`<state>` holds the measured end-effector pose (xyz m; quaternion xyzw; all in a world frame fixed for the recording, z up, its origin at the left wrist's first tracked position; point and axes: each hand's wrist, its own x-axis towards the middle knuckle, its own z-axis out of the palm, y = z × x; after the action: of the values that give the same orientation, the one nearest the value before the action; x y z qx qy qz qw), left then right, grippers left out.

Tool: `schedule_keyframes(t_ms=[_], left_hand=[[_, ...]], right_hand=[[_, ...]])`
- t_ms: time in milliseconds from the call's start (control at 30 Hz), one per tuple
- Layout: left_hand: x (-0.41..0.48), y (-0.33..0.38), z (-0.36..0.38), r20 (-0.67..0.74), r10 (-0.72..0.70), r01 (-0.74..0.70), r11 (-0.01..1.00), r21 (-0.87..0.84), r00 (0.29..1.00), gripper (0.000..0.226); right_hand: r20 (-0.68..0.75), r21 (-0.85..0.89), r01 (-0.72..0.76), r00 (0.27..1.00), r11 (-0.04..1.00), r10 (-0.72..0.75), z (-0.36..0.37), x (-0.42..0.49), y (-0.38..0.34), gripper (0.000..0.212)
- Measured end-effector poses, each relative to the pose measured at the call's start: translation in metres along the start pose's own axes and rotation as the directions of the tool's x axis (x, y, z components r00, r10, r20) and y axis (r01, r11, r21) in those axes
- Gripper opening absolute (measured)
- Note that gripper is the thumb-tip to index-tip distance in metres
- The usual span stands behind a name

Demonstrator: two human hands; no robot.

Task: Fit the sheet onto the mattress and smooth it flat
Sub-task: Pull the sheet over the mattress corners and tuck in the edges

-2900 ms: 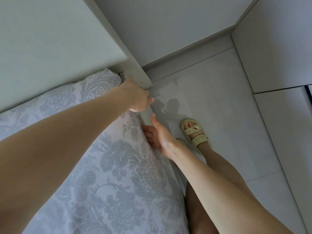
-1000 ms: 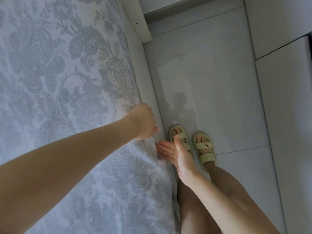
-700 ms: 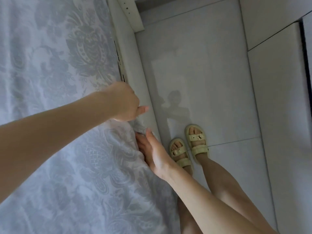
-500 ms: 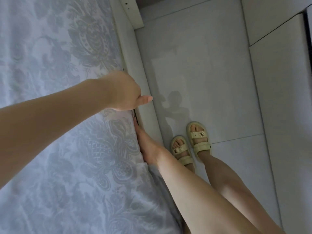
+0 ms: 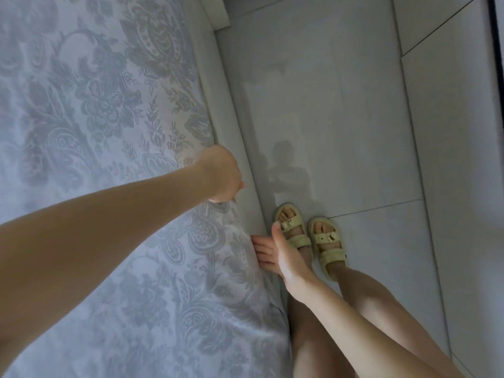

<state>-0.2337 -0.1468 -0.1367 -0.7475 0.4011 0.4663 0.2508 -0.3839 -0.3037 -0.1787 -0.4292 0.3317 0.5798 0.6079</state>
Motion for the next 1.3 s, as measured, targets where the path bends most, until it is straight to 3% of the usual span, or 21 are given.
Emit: schedule_keyframes(t_ms=[133,233,333,467,667,767,867,933,1000,1067,1100,1300], left_hand=[[-0.001,0.017,-0.004,0.136,-0.085,0.090,0.995,-0.030,0.987,0.038],[-0.014,0.040,-0.007,-0.039,-0.180,0.170,0.969,-0.177,0.983,0.045],[-0.022,0.077,-0.002,-0.238,-0.182,0.105,0.947,-0.304,0.954,0.050],[-0.020,0.109,0.019,-0.154,-0.007,-0.029,0.973,-0.227,0.988,0.048],[-0.010,0.120,0.026,-0.118,-0.025,0.018,0.998,-0.065,0.993,0.047],[-0.017,0.122,0.022,-0.126,-0.042,0.034,0.997,-0.064,0.991,0.043],[-0.024,0.115,0.026,-0.160,-0.077,0.065,0.995,-0.079,0.984,0.040],[-0.027,0.113,0.029,-0.181,-0.116,0.100,0.990,-0.096,0.977,0.043],[-0.031,0.113,0.029,-0.205,-0.147,0.125,0.985,-0.119,0.968,0.047],[-0.034,0.112,0.029,-0.203,-0.177,0.144,0.976,-0.166,0.963,0.048],[-0.034,0.111,0.029,-0.204,-0.186,0.148,0.971,-0.189,0.961,0.050],[-0.036,0.110,0.030,-0.232,-0.180,0.109,0.951,-0.290,0.956,0.057]], right_hand=[[-0.005,0.035,0.109,0.994,0.993,-0.108,-0.010,-0.040,0.024,0.065],[0.058,-0.002,0.091,0.994,0.996,-0.090,-0.004,-0.054,0.044,0.057],[0.045,-0.064,0.091,0.995,0.994,-0.088,0.002,-0.059,0.068,0.051],[-0.006,-0.033,0.123,0.992,0.992,-0.123,-0.005,-0.056,0.089,0.046],[0.075,-0.022,0.224,0.972,0.974,-0.222,0.006,-0.035,0.077,0.040],[0.157,-0.024,0.124,0.980,0.992,-0.118,0.014,-0.026,0.065,0.051],[0.231,-0.245,0.154,0.968,0.957,-0.096,0.025,-0.022,0.058,0.092],[0.170,-0.338,0.132,0.982,0.932,-0.077,0.029,-0.015,0.058,0.100],[0.205,-0.074,0.059,0.978,0.995,-0.042,0.025,-0.008,0.066,0.083],[0.303,0.188,-0.077,0.953,0.979,0.017,0.024,0.000,0.075,0.086],[0.340,0.229,-0.111,0.940,0.967,0.028,0.026,0.007,0.079,0.087],[0.215,0.094,-0.180,0.964,0.979,0.156,0.034,0.033,0.095,0.048]])
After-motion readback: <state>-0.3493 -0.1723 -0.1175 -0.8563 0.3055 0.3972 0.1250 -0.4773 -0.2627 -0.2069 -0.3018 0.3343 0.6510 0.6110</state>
